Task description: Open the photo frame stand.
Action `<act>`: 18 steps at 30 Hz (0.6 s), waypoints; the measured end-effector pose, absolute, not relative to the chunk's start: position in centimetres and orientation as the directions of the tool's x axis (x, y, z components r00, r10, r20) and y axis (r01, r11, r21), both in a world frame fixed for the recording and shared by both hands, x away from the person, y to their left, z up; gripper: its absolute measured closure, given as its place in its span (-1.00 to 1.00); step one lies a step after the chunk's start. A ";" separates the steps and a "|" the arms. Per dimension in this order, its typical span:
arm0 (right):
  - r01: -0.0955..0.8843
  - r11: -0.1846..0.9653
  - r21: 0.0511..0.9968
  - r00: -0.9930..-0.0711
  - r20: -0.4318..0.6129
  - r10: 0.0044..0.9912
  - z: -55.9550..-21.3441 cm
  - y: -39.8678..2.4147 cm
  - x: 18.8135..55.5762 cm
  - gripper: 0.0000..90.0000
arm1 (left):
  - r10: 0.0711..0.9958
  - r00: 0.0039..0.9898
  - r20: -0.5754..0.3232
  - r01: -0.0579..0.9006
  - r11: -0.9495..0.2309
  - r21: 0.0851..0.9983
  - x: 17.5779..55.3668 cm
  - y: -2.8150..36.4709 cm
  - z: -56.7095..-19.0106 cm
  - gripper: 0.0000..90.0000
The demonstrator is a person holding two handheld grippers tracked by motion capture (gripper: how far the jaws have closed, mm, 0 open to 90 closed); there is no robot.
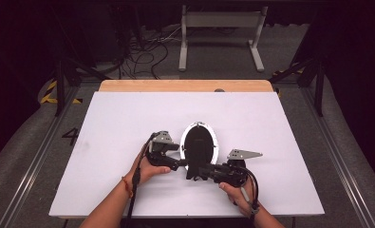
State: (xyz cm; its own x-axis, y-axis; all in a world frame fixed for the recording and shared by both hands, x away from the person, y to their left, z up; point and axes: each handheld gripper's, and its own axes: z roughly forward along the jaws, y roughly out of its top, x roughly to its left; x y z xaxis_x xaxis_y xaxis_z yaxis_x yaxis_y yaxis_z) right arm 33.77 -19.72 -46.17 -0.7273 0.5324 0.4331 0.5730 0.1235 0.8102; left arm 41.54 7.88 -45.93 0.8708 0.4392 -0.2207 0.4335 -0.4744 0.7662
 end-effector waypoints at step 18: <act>0.573 0.175 0.801 -0.749 0.425 0.508 -45.9 -20.1 34.2 0.52 | 0.381 0.898 -0.219 0.383 -0.434 0.815 41.7 8.6 -45.6 0.00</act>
State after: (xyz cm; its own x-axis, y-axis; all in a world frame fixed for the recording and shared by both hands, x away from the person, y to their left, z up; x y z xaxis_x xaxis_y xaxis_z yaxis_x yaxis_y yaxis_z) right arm 34.16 -20.11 -45.90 -0.7494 0.5075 0.4252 0.5727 0.1748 0.8009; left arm 41.70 8.63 -45.59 0.8980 0.3815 -0.2193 0.3835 -0.4341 0.8152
